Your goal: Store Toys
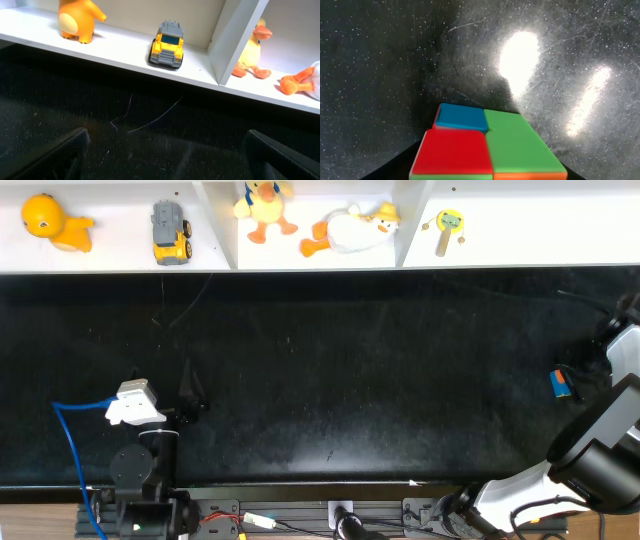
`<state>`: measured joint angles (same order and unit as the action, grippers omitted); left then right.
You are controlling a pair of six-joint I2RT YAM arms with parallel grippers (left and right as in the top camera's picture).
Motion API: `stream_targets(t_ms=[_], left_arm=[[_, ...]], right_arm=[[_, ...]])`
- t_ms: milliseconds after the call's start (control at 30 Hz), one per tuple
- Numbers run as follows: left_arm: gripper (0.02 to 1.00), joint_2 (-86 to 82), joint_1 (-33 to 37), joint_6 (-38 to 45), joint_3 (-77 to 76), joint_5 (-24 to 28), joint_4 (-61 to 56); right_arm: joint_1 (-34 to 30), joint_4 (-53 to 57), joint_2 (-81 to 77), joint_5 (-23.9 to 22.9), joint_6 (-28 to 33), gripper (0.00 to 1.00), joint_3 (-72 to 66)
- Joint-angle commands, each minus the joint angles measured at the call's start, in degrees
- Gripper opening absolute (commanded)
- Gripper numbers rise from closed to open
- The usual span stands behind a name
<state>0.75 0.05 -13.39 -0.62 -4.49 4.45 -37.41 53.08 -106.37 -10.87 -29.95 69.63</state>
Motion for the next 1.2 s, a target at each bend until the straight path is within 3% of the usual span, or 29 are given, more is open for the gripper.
stream_targets(t_ms=[33,367,500,633,733,933,1200], left_arm=[[0.998,-0.59,0.31,-0.17,0.15,0.55,0.02],[0.998,-0.59,0.31,-0.2,0.15,0.55,0.02],[0.998,-0.59,0.31,-0.17,0.15,0.55,0.02],[0.998,-0.59,0.31,-0.2,0.15,0.55,0.02],[0.998,-0.59,0.31,-0.2,0.15,0.55,0.02],[0.998,-0.59,0.31,-0.17,0.15,0.55,0.04],[0.998,-0.59,0.31,-0.2,0.15,0.55,0.02]], right_arm=[[-0.07,-0.11,-0.24,-0.11,-0.04,0.581,-0.15],[0.11,3.93,0.07,-0.09,0.09,0.43,2.56],[1.03,7.87,1.84,0.87,3.39,0.332,7.76],[2.67,13.46,5.27,2.84,5.88,0.045,16.26],[4.42,13.55,9.57,5.2,11.15,0.045,20.68],[8.24,3.08,16.33,11.91,30.25,0.049,16.39],[9.01,-4.52,21.22,16.22,33.27,0.049,8.37]])
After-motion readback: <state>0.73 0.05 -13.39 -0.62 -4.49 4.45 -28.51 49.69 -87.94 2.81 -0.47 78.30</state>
